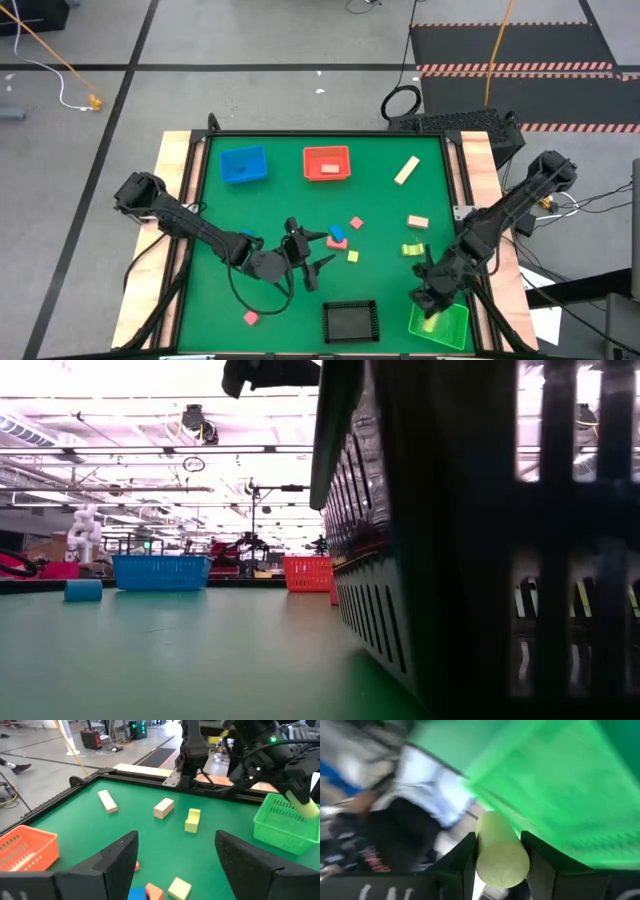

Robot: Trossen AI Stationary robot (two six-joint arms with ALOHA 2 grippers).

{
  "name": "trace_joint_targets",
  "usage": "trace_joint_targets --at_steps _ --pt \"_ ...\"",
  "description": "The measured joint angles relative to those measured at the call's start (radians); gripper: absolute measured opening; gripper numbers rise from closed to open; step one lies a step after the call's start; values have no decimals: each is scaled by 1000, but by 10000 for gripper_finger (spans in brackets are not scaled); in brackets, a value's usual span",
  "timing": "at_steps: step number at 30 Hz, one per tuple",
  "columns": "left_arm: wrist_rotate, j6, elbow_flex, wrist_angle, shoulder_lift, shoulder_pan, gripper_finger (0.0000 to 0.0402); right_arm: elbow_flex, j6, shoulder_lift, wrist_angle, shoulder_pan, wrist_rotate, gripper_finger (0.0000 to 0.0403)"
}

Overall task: Sort & place blocks by color
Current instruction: Put the bottom green block into the green bin, then put the top red block into the black bin

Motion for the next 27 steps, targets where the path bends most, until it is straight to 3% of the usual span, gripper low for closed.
trace_joint_targets --at_steps 5,19,24,27 --pt "0 3 0 -29 0 -1 244 0 59 0 -97 36 -67 119" --pt "0 -128 0 -156 0 -4 246 0 41 0 -96 46 -14 241" --pt "0 -125 0 -156 0 -4 246 0 3 0 15 46 -12 256" --pt "1 -125 0 -156 0 -4 244 0 -10 0 110 46 45 257"
